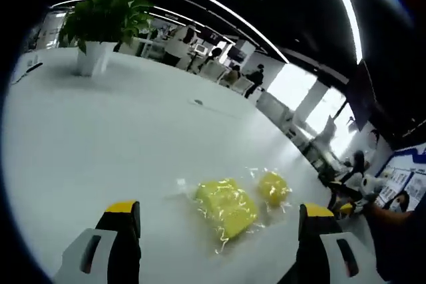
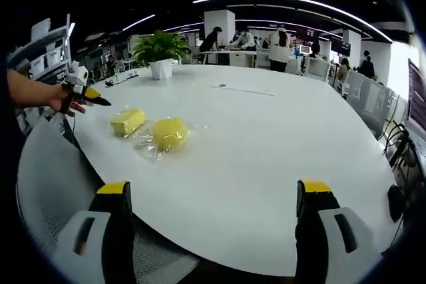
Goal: Compare the silicone blocks by pressing each to a similar depth, holding the contact briefly, and releasing to observe deformation and rebound differences across the visible hardness samples.
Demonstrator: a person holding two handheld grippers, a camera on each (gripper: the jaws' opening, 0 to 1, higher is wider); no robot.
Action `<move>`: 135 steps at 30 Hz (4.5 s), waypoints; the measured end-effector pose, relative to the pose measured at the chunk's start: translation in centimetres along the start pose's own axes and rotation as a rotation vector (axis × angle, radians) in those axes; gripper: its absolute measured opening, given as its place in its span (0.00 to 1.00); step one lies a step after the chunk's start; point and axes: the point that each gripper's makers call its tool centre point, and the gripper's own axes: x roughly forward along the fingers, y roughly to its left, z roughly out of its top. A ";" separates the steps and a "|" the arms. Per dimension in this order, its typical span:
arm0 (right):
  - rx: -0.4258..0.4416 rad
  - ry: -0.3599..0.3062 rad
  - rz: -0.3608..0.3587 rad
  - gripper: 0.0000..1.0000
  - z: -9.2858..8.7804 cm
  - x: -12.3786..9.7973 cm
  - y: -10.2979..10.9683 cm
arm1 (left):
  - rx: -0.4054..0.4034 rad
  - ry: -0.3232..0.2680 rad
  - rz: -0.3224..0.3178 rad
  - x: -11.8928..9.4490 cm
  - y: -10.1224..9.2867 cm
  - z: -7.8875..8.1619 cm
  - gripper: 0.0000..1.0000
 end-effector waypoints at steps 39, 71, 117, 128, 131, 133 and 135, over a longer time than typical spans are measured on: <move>0.091 -0.005 -0.031 0.97 -0.8 -0.2 -0.8 | -0.367 0.176 0.060 5.4 3.3 -4.2 0.30; 0.041 -0.014 0.044 0.97 -0.1 1.2 0.8 | -0.462 0.070 0.036 4.2 3.1 -3.3 0.01; 0.027 -0.111 0.140 0.97 4.5 0.9 3.0 | 0.090 -0.360 -0.159 -3.0 -8.3 12.5 0.01; 0.008 -0.178 0.193 0.97 8.8 1.1 4.5 | 0.106 -0.415 -0.188 -4.2 -9.2 13.5 0.00; -0.009 -0.198 0.208 0.97 10.2 1.1 5.1 | 0.116 -0.432 -0.198 -4.6 -9.8 13.9 0.00; -0.021 -0.210 0.216 0.97 11.2 1.1 5.3 | 0.124 -0.441 -0.205 -4.9 -10.2 14.1 0.00; -0.024 -0.228 0.220 0.97 12.2 1.1 5.4 | 0.131 -0.444 -0.213 -5.0 -10.5 14.2 0.00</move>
